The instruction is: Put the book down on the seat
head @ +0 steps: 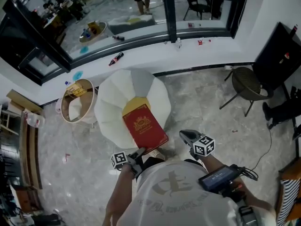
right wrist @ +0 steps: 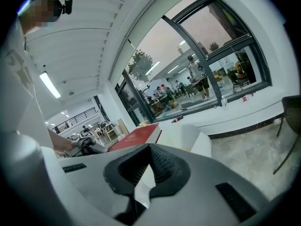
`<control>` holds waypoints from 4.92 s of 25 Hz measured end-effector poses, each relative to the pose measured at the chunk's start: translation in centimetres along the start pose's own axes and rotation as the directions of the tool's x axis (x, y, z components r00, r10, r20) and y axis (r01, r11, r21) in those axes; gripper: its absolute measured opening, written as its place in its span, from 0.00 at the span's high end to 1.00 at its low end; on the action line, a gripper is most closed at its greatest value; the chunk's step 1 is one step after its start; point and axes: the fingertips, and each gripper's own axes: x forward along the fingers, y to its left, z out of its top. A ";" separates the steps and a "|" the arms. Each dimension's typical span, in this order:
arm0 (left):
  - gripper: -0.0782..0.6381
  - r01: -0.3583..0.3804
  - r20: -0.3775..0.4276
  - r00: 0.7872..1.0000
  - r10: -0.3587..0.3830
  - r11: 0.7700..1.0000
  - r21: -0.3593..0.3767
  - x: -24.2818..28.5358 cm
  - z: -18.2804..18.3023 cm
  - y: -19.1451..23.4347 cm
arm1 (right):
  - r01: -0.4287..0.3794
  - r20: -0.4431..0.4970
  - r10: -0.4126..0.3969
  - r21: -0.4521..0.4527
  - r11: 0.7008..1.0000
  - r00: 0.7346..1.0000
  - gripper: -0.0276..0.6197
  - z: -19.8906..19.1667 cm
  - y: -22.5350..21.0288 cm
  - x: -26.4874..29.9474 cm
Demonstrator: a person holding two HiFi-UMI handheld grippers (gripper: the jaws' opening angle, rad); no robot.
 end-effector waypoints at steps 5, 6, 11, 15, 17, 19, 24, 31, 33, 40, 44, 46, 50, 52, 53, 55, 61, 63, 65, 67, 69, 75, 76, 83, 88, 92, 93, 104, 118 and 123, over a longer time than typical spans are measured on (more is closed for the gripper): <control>0.56 0.008 0.001 1.000 -0.008 1.000 0.002 0.7 0.1 -0.7 | 0.024 0.006 -0.024 0.019 1.000 1.000 0.94 -0.4 -0.5 -1.1; 0.56 0.008 0.001 1.000 -0.008 1.000 0.002 0.9 0.2 -0.8 | 0.031 0.007 -0.031 0.026 0.999 1.000 0.94 -0.5 -0.7 -1.3; 0.56 0.005 -0.017 1.000 -0.005 1.000 -0.010 2.0 0.4 -1.2 | 0.057 0.004 -0.057 0.045 0.997 0.998 0.94 -0.7 -1.4 -1.8; 0.56 0.002 -0.038 0.999 -0.002 1.000 -0.006 3.5 1.3 -1.2 | 0.077 -0.005 -0.077 0.056 0.995 0.997 0.94 -0.8 -2.5 -1.4; 0.56 -0.007 -0.052 0.999 0.007 1.000 -0.004 4.5 1.9 -0.9 | 0.092 -0.014 -0.091 0.063 0.994 0.996 0.94 -0.8 -3.1 -1.2; 0.56 -0.014 -0.071 0.997 0.014 1.000 0.002 5.6 2.6 -0.8 | 0.105 -0.026 -0.104 0.071 0.992 0.994 0.94 -0.6 -3.9 -0.9; 0.56 0.000 -0.108 0.994 0.001 1.000 0.006 7.5 4.6 -1.0 | 0.141 -0.041 -0.139 0.063 0.988 0.990 0.94 0.7 -5.7 -0.3; 0.57 -0.009 -0.106 0.994 0.007 1.000 -0.019 9.6 9.1 -1.1 | 0.156 -0.062 -0.153 0.049 0.987 0.986 0.94 4.0 -8.7 2.8; 0.57 -0.019 -0.102 0.995 0.016 0.999 -0.026 10.4 11.1 -1.3 | 0.155 -0.065 -0.152 0.046 0.987 0.986 0.94 5.6 -10.1 4.5; 0.57 -0.056 -0.090 0.994 0.054 0.998 -0.023 10.9 16.2 -1.0 | 0.150 -0.060 -0.148 0.048 0.987 0.987 0.94 8.5 -11.7 8.9; 0.57 -0.071 -0.079 0.994 0.069 0.997 -0.023 10.7 18.8 -0.9 | 0.149 -0.070 -0.145 0.051 0.988 0.987 0.94 9.7 -12.4 11.4; 0.57 -0.086 -0.069 0.994 0.084 0.996 -0.024 10.5 20.1 -0.5 | 0.147 -0.071 -0.144 0.046 0.988 0.987 0.94 10.5 -12.6 12.7; 0.57 -0.101 -0.044 0.994 0.100 0.994 -0.031 10.2 22.1 0.4 | 0.136 -0.073 -0.134 0.026 0.990 0.988 0.94 12.1 -12.9 14.7; 0.57 -0.106 -0.030 0.994 0.105 0.994 -0.037 9.8 22.6 0.9 | 0.132 -0.082 -0.130 0.018 0.991 0.988 0.94 12.3 -13.0 15.4; 0.57 -0.108 -0.023 0.994 0.107 0.993 -0.041 9.6 22.8 1.2 | 0.131 -0.087 -0.129 0.015 0.991 0.988 0.94 12.4 -12.9 15.7; 0.57 -0.110 -0.008 0.994 0.110 0.993 -0.050 9.1 23.3 1.8 | 0.129 -0.094 -0.127 0.008 0.992 0.987 0.94 12.7 -13.0 16.3; 0.57 -0.124 0.040 0.991 0.126 0.990 -0.067 8.2 24.0 2.9 | 0.094 -0.129 -0.096 -0.018 0.995 0.987 0.94 13.7 -13.2 18.5; 0.57 -0.123 0.059 0.990 0.128 0.989 -0.080 8.3 24.1 3.1 | 0.075 -0.142 -0.078 -0.028 0.997 0.987 0.94 13.9 -13.5 19.3; 0.57 -0.127 0.079 0.988 0.135 0.987 -0.098 8.5 24.2 3.4 | 0.054 -0.153 -0.059 -0.035 0.998 0.987 0.94 14.2 -14.0 20.0; 0.57 -0.136 0.095 0.985 0.147 0.984 -0.111 8.8 24.1 3.5 | 0.029 -0.165 -0.036 -0.041 0.999 0.986 0.94 14.6 -14.4 20.8; 0.57 -0.145 0.103 0.982 0.157 0.983 -0.115 9.0 24.2 3.4 | 0.007 -0.177 -0.015 -0.045 0.999 0.984 0.94 15.1 -14.9 21.8; 0.57 -0.165 0.114 0.977 0.182 0.975 -0.147 9.9 24.1 3.3 | -0.047 -0.222 0.036 -0.045 0.998 0.974 0.94 16.0 -16.0 24.7; 0.57 -0.170 0.116 0.975 0.189 0.973 -0.157 10.3 24.2 3.3 | -0.055 -0.233 0.044 -0.042 0.998 0.972 0.94 16.1 -16.4 25.1; 0.57 -0.241 0.111 0.958 0.264 0.952 -0.191 13.4 24.4 3.5 | -0.110 -0.315 0.098 -0.020 0.994 0.944 0.94 16.3 -19.8 26.8; 0.57 -0.312 0.088 0.938 0.335 0.928 -0.204 15.1 24.8 4.2 | -0.140 -0.358 0.130 0.000 0.990 0.925 0.94 16.2 -21.9 28.3; 0.57 -0.347 0.075 0.926 0.369 0.914 -0.208 16.0 24.7 4.2 | -0.170 -0.397 0.160 0.012 0.985 0.904 0.94 16.0 -22.9 29.3; 0.57 -0.349 0.074 0.926 0.371 0.913 -0.210 16.2 24.7 4.1 | -0.175 -0.407 0.166 0.015 0.984 0.898 0.94 16.0 -23.1 29.6; 0.57 -0.396 0.088 0.897 0.432 0.878 -0.270 19.6 23.6 6.6 | -0.265 -0.513 0.250 0.045 0.963 0.821 0.93 13.5 -26.3 32.9; 0.57 -0.308 0.163 0.893 0.419 0.835 -0.456 23.6 22.5 11.8 | -0.313 -0.622 0.268 0.038 0.949 0.735 0.94 9.3 -29.8 36.0; 0.57 -0.255 0.194 0.894 0.403 0.816 -0.519 24.9 22.2 14.2 | -0.330 -0.654 0.273 0.038 0.943 0.705 0.94 7.2 -30.3 36.5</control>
